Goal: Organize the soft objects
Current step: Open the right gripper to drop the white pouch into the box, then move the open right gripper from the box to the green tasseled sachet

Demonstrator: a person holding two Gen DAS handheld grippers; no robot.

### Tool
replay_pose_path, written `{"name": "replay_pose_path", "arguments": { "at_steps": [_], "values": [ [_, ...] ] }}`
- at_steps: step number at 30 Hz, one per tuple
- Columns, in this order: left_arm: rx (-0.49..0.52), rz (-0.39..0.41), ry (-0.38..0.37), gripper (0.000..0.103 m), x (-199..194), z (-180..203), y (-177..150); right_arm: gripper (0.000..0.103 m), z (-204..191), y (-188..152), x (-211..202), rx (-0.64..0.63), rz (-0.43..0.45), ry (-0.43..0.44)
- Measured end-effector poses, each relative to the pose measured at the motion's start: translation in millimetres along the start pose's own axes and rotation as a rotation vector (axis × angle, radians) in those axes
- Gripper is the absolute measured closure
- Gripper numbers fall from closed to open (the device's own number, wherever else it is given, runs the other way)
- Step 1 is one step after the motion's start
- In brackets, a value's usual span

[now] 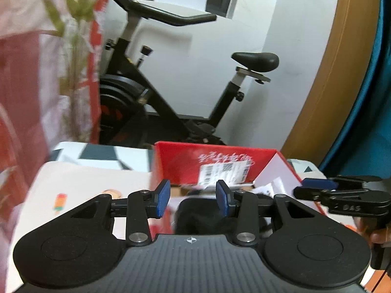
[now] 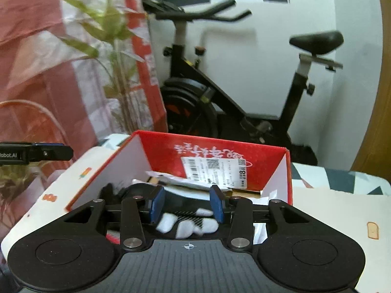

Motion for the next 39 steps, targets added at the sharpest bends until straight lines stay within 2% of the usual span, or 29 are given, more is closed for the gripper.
{"name": "replay_pose_path", "arguments": {
  "at_steps": [7,12,15,20,26,29,35,39],
  "values": [
    [-0.036,-0.011,0.097,0.060,-41.1,-9.9,-27.9,0.065,-24.8,-21.0,-38.3,0.049,0.065,0.045],
    [-0.052,-0.039,0.123,0.061,-55.6,-10.3,-49.3,0.065,-35.7,-38.9,-53.9,0.067,0.061,0.062],
    [-0.044,-0.042,0.112,0.061,-64.7,-7.0,-49.4,0.065,-39.1,-42.6,-60.3,0.062,0.051,0.069],
    [0.008,0.026,0.116,0.061,-84.7,-0.4,-17.2,0.065,-27.4,-14.3,-87.4,0.063,0.114,0.061],
    [0.137,0.151,0.150,0.060,-127.2,1.8,53.3,0.065,14.5,46.6,-139.7,0.086,0.226,0.012],
    [0.176,0.209,0.202,0.060,-153.9,-11.7,90.3,0.065,44.9,81.8,-172.4,0.080,0.295,-0.041],
    [0.250,0.314,0.367,0.060,-197.0,-40.0,153.7,0.065,103.7,138.8,-231.9,0.048,0.424,-0.186],
    [0.250,0.323,0.415,0.060,-196.2,-50.1,161.5,0.065,125.9,144.6,-243.6,0.032,0.446,-0.232]
  ]
}}
Point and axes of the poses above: each gripper's, at about its wrist camera, not at the fingertips, and x roughly the way its jaws point, z to its right, y to its top, the point moved 8 cm from there along x, roughly the way its jaws point, and after that the axes turned 5 degrees about z, right-handed, at the moved point
